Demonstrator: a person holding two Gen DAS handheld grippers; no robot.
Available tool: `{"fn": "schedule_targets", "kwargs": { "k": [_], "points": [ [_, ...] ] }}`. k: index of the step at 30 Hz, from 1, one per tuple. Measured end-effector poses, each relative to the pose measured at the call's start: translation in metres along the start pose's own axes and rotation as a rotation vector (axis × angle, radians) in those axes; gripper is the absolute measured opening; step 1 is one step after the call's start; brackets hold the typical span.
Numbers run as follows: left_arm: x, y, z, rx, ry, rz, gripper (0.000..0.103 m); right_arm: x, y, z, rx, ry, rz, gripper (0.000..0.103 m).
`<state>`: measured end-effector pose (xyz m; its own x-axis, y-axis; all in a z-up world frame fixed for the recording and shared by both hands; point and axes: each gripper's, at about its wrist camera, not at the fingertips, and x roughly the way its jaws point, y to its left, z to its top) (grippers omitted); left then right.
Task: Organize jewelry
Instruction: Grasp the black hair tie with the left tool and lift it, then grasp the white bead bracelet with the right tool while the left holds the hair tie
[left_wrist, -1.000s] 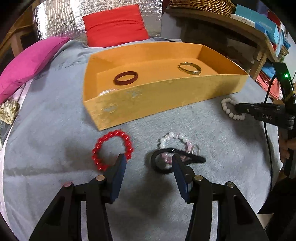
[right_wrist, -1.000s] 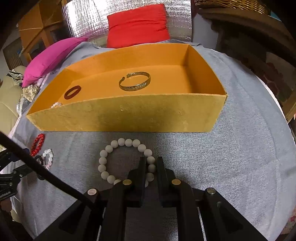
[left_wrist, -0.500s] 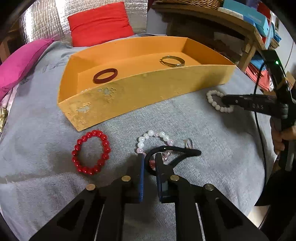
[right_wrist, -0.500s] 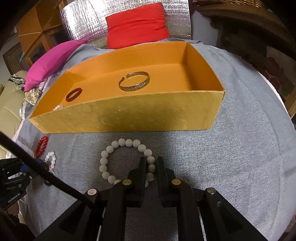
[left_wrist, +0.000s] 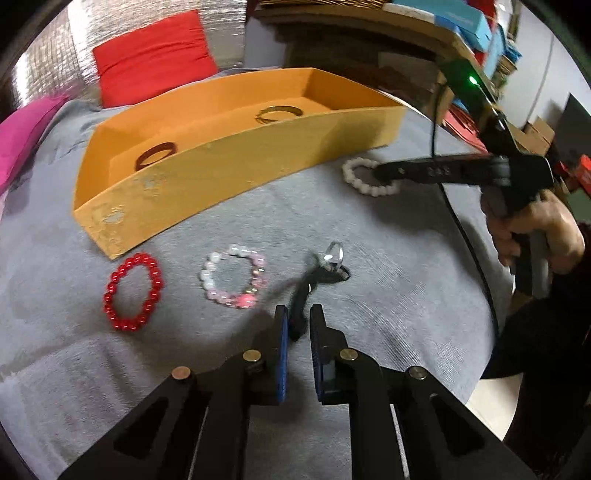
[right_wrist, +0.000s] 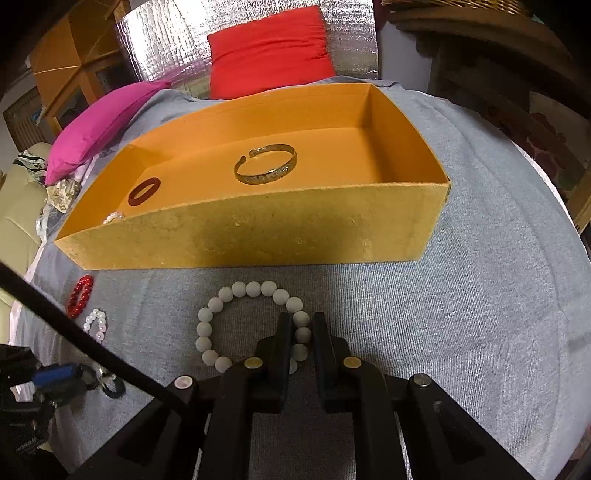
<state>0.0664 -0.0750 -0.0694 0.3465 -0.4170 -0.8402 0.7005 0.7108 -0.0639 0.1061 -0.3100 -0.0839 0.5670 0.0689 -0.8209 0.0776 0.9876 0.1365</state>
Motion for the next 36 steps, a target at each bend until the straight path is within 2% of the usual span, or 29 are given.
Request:
{"fn": "schedule_targets", "kwargs": {
  "k": [4,8,13,14,16,17,18,27,32,36],
  "points": [
    [0.010,-0.011,0.002,0.025,0.034,0.042,0.015,0.000,0.000,0.000,0.000,0.000,0.000,0.014],
    [0.014,-0.016,0.008,0.017,0.029,0.057,0.026,0.000,-0.001,0.001,0.000,0.001,0.003,0.014],
    [0.021,-0.023,0.017,0.010,0.024,0.059,0.026,0.000,-0.002,0.000,0.004,-0.001,0.009,0.014],
    [0.023,-0.020,0.019,0.002,0.022,0.055,0.026,0.000,-0.003,0.000,0.004,-0.002,0.012,0.014],
    [0.026,-0.016,0.022,-0.013,0.018,0.054,0.018,-0.001,-0.004,0.000,0.006,-0.001,0.015,0.014],
    [0.026,-0.015,0.024,-0.018,0.016,0.059,0.011,-0.002,-0.005,-0.001,0.009,-0.001,0.019,0.014],
    [0.026,-0.013,0.025,-0.023,0.013,0.058,0.010,-0.002,-0.006,-0.001,0.017,0.000,0.025,0.014],
    [0.016,-0.012,0.037,-0.050,-0.067,0.039,0.008,-0.008,-0.002,0.000,0.015,-0.016,0.066,0.013],
    [0.009,-0.005,0.048,-0.098,-0.113,0.051,0.008,-0.020,0.009,0.001,-0.004,-0.064,0.101,0.013],
    [0.008,-0.004,0.051,-0.102,-0.119,0.049,0.008,-0.024,0.018,0.002,-0.033,-0.079,0.105,0.013]
  ]
}}
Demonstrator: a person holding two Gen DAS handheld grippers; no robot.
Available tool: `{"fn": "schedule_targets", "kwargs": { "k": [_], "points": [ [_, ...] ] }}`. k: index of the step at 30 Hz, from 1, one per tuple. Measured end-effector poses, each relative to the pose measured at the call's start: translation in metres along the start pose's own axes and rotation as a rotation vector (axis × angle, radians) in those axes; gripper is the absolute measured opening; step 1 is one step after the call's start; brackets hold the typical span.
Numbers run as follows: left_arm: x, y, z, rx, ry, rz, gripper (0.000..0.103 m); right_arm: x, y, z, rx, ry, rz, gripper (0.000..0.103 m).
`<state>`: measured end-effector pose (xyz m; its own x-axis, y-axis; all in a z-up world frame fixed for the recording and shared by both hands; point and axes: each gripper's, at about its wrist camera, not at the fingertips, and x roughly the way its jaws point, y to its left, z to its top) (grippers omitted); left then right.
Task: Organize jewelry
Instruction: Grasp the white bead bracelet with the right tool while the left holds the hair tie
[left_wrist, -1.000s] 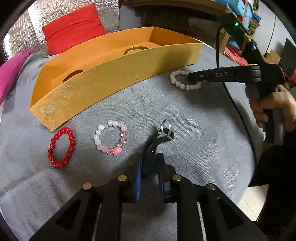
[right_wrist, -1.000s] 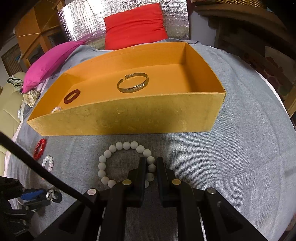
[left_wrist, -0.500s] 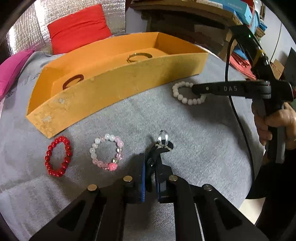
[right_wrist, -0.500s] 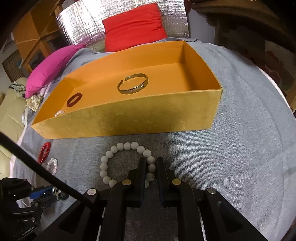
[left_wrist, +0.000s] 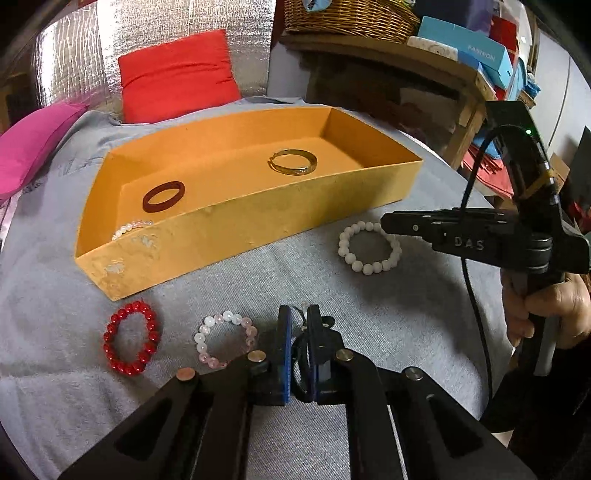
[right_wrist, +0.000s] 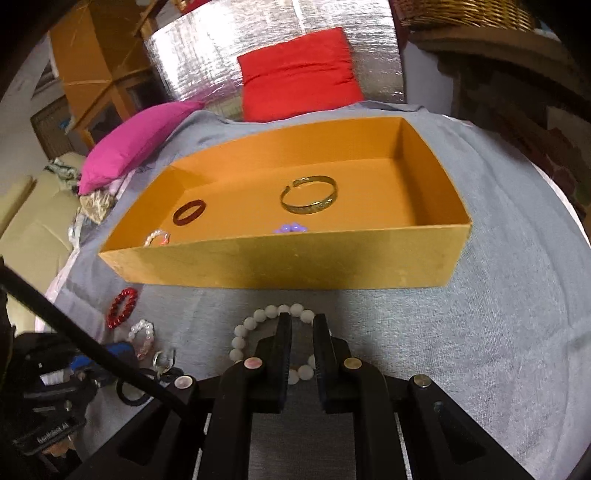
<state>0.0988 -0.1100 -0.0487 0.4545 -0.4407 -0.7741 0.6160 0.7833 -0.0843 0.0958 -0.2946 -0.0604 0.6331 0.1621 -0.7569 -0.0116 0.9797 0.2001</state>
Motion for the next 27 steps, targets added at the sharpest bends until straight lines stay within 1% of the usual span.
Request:
{"fn": "schedule_targets", "kwargs": {
  "k": [1,4,6,8,9,10,11,12,13,17,19,20,22,24,25,27],
  "points": [
    [0.000,-0.001,0.000,0.006,0.004,-0.003,0.008,0.002,0.001,0.000,0.002,0.006,-0.012,0.013],
    [0.000,-0.003,-0.007,0.033,0.019,-0.012,0.008,0.008,-0.006,-0.001,0.029,0.041,-0.009,0.014],
    [0.001,-0.002,-0.011,0.040,0.031,-0.004,0.008,0.011,-0.012,-0.001,0.045,0.065,-0.028,0.017],
    [0.002,0.001,-0.013,0.036,0.042,0.006,0.008,0.013,-0.016,-0.001,0.063,0.068,-0.035,0.019],
    [0.001,0.002,-0.015,0.034,0.042,0.013,0.008,0.014,-0.016,-0.001,0.068,0.074,-0.035,0.023],
    [0.000,0.004,-0.015,0.031,0.040,0.017,0.008,0.016,-0.016,-0.001,0.072,0.087,-0.033,0.030],
    [-0.002,0.006,-0.016,0.028,0.036,0.018,0.008,0.017,-0.014,-0.001,0.071,0.094,-0.032,0.034],
    [-0.005,0.007,-0.016,0.027,0.029,0.018,0.008,0.018,-0.012,-0.001,0.067,0.094,-0.033,0.039],
    [-0.008,0.009,-0.017,0.026,0.024,0.020,0.008,0.018,-0.009,-0.001,0.058,0.088,-0.035,0.042],
    [-0.013,0.017,-0.022,0.031,0.036,0.022,0.009,0.025,0.005,-0.004,0.005,0.096,-0.072,0.042],
    [-0.013,0.020,-0.026,0.034,0.055,0.019,0.012,0.028,0.011,-0.004,-0.029,0.095,-0.097,0.043],
    [-0.013,0.021,-0.029,0.037,0.062,0.012,0.015,0.028,0.012,-0.004,-0.036,0.098,-0.094,0.043],
    [-0.014,0.020,-0.032,0.047,0.073,-0.014,0.021,0.026,0.008,-0.002,-0.008,0.096,-0.062,0.050],
    [-0.013,0.018,-0.036,0.062,0.087,-0.027,0.035,0.026,0.004,0.000,0.021,0.098,-0.027,0.055],
    [-0.012,0.017,-0.036,0.063,0.092,-0.018,0.037,0.025,0.003,0.001,0.026,0.099,-0.010,0.061],
    [-0.009,0.019,-0.036,0.053,0.100,-0.020,0.038,0.025,0.006,0.000,0.017,0.102,0.008,0.068]
  ]
}}
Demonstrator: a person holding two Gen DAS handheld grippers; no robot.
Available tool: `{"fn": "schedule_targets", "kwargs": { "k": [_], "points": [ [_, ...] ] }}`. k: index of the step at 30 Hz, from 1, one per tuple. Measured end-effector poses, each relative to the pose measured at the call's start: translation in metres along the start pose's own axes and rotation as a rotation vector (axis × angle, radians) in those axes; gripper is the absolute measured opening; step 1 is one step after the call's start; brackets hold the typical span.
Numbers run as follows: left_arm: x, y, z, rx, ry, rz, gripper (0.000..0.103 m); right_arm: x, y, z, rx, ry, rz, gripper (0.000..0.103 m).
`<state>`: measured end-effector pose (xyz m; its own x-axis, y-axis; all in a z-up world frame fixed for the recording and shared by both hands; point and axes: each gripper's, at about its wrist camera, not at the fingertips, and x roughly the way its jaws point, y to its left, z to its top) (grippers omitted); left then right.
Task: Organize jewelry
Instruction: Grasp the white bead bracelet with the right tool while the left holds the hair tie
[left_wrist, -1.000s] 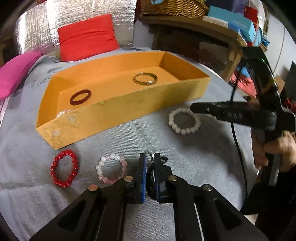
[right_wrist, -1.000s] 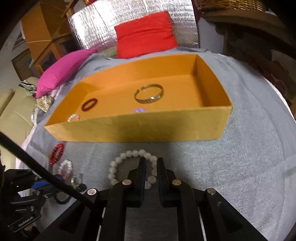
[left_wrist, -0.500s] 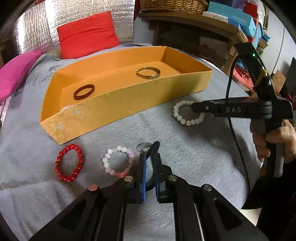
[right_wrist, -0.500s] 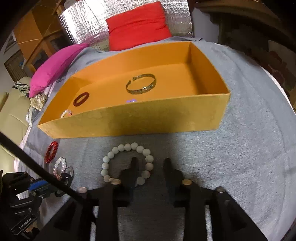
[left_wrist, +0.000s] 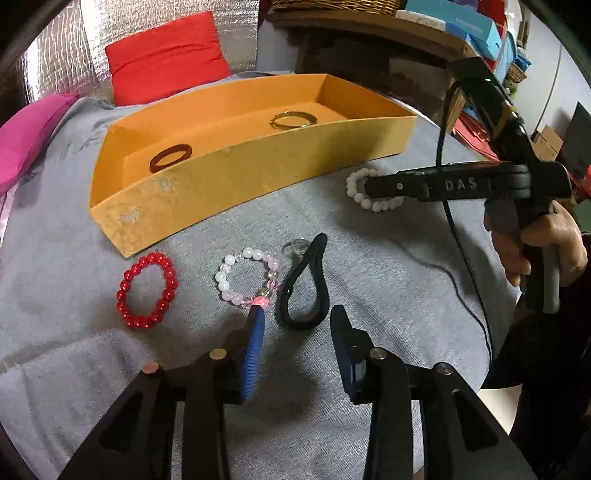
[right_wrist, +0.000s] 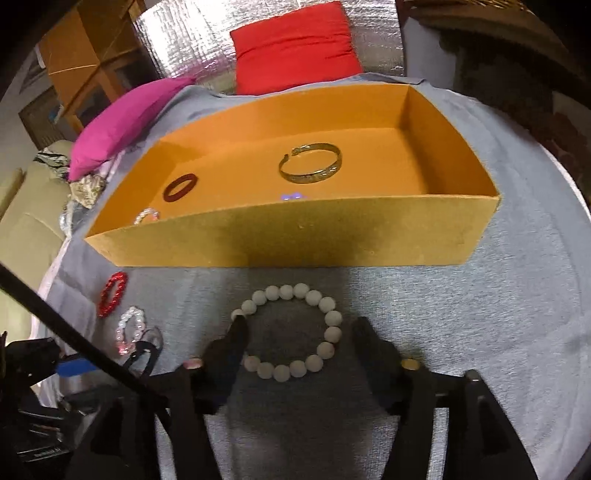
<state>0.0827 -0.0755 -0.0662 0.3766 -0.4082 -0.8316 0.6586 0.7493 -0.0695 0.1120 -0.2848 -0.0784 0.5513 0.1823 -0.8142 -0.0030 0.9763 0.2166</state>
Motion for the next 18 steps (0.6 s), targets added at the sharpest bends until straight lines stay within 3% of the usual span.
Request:
{"fn": "schedule_targets", "kwargs": {
  "k": [4,8,9,10,13,18],
  "points": [
    [0.008,-0.001,0.001,-0.028,0.027,-0.021,0.038,0.006,0.018,-0.003,-0.089,0.007,-0.038,0.076],
    [0.015,-0.003,0.003,-0.059,0.051,-0.023,0.037,0.013,0.034,-0.011,-0.199,-0.009,-0.121,0.076],
    [0.016,-0.004,0.005,-0.065,0.051,-0.022,0.034,0.013,0.034,-0.012,-0.197,-0.018,-0.125,0.070],
    [0.017,-0.005,0.006,-0.064,0.047,-0.022,0.031,0.012,0.032,-0.011,-0.183,-0.030,-0.129,0.055],
    [0.017,-0.011,0.009,-0.059,0.037,-0.043,0.025,0.007,0.019,-0.008,-0.130,-0.041,-0.135,0.025],
    [0.023,-0.022,0.014,-0.039,0.033,-0.051,0.019,0.001,0.000,-0.006,-0.075,-0.041,-0.128,0.020]
  ]
}}
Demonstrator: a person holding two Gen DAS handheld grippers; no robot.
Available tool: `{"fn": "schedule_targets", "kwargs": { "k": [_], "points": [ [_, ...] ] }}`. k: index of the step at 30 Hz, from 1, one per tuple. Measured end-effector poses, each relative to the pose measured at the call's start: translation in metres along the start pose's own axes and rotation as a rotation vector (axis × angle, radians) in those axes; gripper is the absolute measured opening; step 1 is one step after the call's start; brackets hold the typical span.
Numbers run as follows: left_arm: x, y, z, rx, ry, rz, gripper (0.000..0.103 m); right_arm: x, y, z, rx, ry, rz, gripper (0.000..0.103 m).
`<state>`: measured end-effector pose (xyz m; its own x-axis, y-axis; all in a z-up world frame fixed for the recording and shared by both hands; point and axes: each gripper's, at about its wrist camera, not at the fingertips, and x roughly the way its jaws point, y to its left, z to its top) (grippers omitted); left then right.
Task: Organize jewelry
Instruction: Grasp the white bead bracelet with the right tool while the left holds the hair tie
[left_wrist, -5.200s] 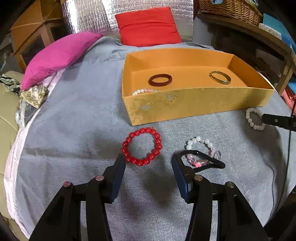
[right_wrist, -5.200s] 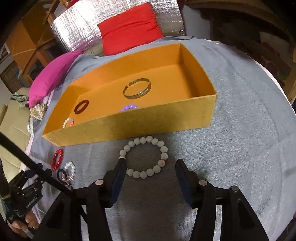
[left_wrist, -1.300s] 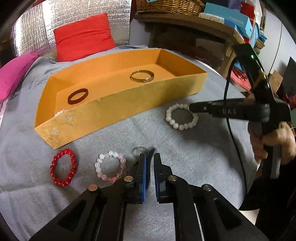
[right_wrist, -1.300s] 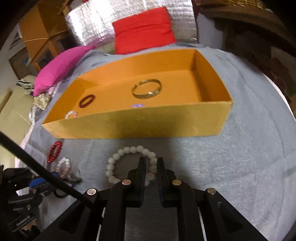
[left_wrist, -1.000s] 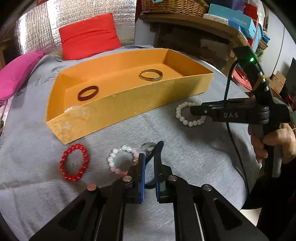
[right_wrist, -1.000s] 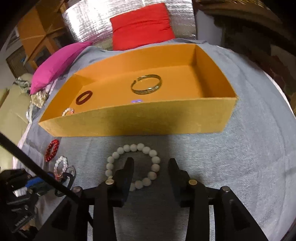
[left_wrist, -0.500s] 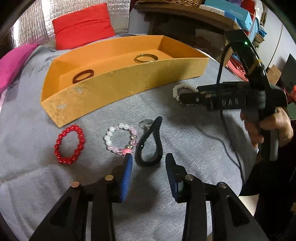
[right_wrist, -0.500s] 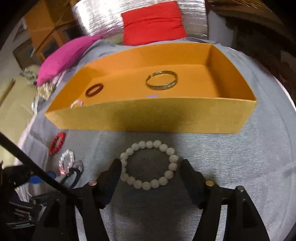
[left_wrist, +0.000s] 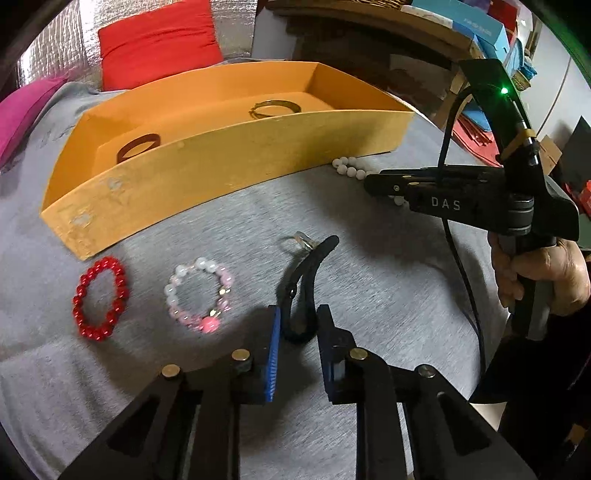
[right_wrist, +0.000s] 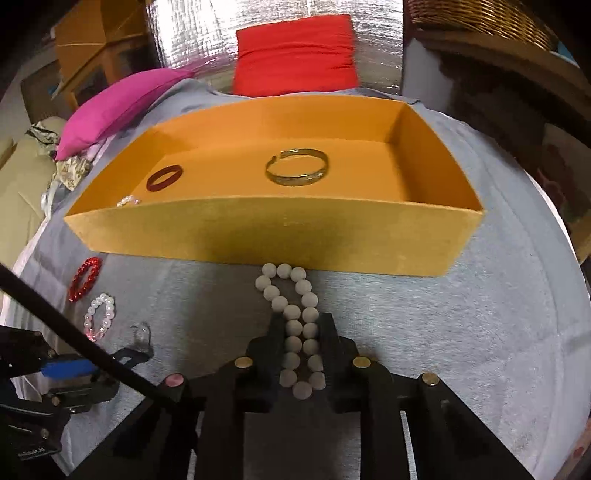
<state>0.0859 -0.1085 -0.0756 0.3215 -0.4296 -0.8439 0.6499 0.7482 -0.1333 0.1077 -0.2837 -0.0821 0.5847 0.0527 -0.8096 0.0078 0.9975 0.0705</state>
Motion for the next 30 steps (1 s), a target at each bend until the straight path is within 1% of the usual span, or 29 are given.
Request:
{"fn": "schedule_targets", "kwargs": {
  "k": [7,11,14,15,16,17,19,22,30],
  "points": [
    [0.010,-0.011,0.007,0.019,0.002,-0.001,0.019,-0.006,-0.022,0.000,0.080,0.000,0.047,0.020],
    [0.012,-0.016,0.014,0.015,-0.026,0.028,0.014,-0.011,-0.028,-0.001,0.113,0.003,0.092,0.020],
    [0.009,-0.020,0.020,0.016,-0.050,0.045,0.013,-0.018,-0.030,-0.001,0.138,-0.004,0.140,0.020],
    [0.007,-0.020,0.020,0.017,-0.055,0.050,0.013,-0.021,-0.029,-0.001,0.141,-0.009,0.149,0.017],
    [0.006,-0.020,0.020,0.019,-0.060,0.064,0.012,-0.023,-0.028,-0.001,0.140,-0.013,0.159,0.011],
    [0.003,-0.019,0.019,0.022,-0.064,0.085,0.012,-0.025,-0.028,0.000,0.139,-0.016,0.166,0.011],
    [-0.001,-0.015,0.016,0.019,-0.062,0.116,0.012,-0.027,-0.026,0.000,0.136,-0.021,0.168,0.011],
    [-0.007,-0.015,0.016,0.031,-0.070,0.172,0.012,-0.021,-0.023,0.000,0.127,0.000,0.147,0.011],
    [-0.026,-0.011,0.009,0.036,-0.102,0.215,0.012,-0.008,-0.016,-0.001,0.103,0.039,0.128,0.011]
  ]
}}
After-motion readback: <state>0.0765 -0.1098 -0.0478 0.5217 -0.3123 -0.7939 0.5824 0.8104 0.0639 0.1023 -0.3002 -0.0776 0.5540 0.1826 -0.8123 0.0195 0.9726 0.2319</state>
